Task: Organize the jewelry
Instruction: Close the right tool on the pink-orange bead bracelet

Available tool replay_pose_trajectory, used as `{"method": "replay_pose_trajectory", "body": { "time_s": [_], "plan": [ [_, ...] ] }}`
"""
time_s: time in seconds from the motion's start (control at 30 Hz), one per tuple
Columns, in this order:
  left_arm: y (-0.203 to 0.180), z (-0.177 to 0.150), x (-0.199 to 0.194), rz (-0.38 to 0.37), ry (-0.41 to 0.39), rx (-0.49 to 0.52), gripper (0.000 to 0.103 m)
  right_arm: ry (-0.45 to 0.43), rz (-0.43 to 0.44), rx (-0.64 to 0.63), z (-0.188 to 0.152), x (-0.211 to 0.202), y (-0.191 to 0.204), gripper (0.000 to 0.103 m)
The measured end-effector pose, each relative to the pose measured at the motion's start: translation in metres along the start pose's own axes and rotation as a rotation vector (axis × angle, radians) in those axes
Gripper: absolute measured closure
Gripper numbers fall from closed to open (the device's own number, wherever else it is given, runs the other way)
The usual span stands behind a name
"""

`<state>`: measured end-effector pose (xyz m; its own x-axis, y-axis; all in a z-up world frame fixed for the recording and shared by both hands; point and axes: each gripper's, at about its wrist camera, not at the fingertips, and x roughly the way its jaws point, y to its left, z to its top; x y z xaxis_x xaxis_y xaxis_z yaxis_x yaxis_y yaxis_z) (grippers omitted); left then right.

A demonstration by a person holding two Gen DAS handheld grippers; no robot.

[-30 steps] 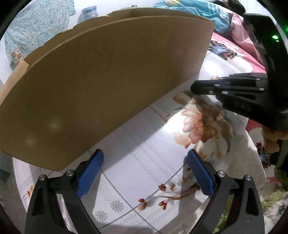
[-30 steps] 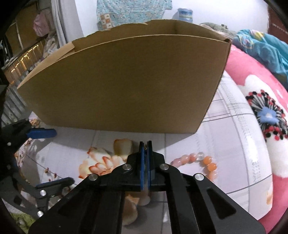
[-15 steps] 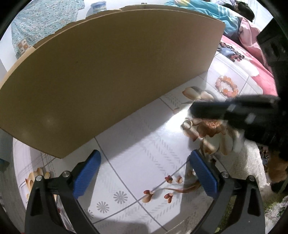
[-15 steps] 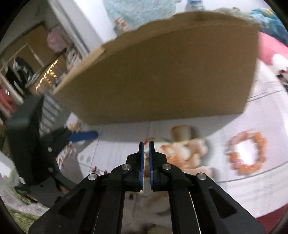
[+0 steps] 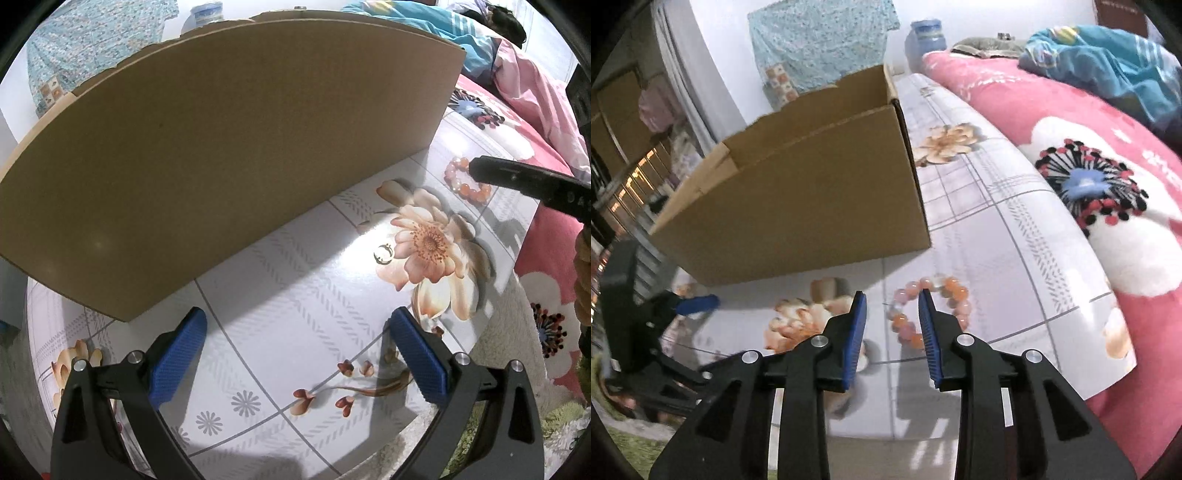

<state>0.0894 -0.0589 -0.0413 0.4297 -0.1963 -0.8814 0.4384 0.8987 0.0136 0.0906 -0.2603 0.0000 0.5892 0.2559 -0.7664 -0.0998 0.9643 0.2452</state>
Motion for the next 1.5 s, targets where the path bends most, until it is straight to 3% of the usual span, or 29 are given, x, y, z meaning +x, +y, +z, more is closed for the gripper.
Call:
{"method": "replay_pose_trajectory", "body": {
  "time_s": [0.27, 0.43, 0.87, 1.5],
  "plan": [
    [-0.003, 0.003, 0.002, 0.006, 0.009, -0.009, 0.005, 0.062, -0.092, -0.133, -0.003, 0.027, 0.019, 0.075],
    [-0.003, 0.003, 0.002, 0.009, 0.014, -0.015, 0.005, 0.073, -0.109, -0.149, -0.003, 0.034, 0.025, 0.095],
    [-0.003, 0.002, 0.001, 0.010, 0.014, -0.016, 0.005, 0.085, -0.045, -0.117, -0.003, 0.037, 0.034, 0.096],
    [-0.003, 0.002, 0.001, 0.006, 0.004, -0.012, 0.005, 0.075, -0.024, -0.104, -0.007, 0.033, 0.029, 0.096]
  ]
}}
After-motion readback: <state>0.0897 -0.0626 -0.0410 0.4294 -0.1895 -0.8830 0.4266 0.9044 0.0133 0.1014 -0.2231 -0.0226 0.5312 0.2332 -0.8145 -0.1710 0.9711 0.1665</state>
